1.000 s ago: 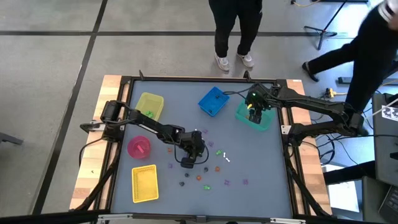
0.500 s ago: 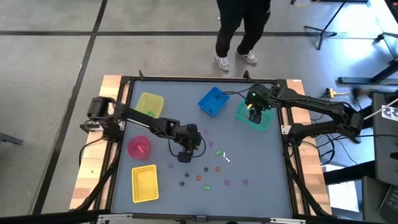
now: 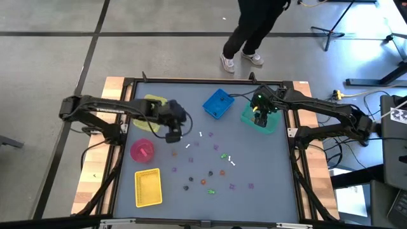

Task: Sort Halloween decoration
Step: Put the green skeleton toy into the yellow bin

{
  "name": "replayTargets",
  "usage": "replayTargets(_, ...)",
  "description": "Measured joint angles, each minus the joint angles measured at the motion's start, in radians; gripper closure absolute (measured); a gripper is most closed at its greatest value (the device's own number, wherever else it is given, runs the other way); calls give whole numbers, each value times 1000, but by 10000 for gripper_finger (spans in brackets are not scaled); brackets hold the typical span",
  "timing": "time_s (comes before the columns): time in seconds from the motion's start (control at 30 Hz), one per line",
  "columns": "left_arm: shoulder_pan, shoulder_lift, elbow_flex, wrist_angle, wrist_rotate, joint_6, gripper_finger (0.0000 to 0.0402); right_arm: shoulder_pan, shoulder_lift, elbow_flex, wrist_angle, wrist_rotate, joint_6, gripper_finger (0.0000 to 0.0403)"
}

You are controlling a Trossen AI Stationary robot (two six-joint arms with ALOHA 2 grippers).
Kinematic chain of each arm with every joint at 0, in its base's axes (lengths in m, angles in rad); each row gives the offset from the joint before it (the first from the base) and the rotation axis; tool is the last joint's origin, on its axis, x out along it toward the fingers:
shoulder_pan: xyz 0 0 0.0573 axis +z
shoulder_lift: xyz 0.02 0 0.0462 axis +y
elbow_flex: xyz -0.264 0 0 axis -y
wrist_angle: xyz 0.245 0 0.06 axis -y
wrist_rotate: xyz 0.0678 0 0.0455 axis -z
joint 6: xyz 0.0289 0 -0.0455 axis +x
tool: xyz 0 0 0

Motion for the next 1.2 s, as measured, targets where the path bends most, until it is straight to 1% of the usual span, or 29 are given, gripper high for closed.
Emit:
replayTargets(0.17, 87, -45, 0, -152, -34, -1, 384, 0, 0, 0, 0, 0, 0, 166)
replayTargets(0.37, 190, -43, 1, -295, -46, 4, 384, 0, 0, 0, 0, 0, 0, 166)
replayTargets(0.57, 285, -40, 1, -417, -99, 4, 384, 0, 0, 0, 0, 0, 0, 166)
replayTargets(0.67, 329, -41, -10, -418, -114, 4, 383, 0, 0, 0, 0, 0, 0, 166)
replayTargets(0.87, 402, -40, -90, -399, -115, 8, 374, 0, 0, 0, 0, 0, 0, 166)
replayTargets(1.03, 423, -40, -137, -349, -130, 8, 363, 0, 0, 0, 0, 0, 0, 166)
replayTargets(1.2, 423, -40, -149, -325, -155, 3, 343, 0, 0, 0, 0, 0, 0, 166)
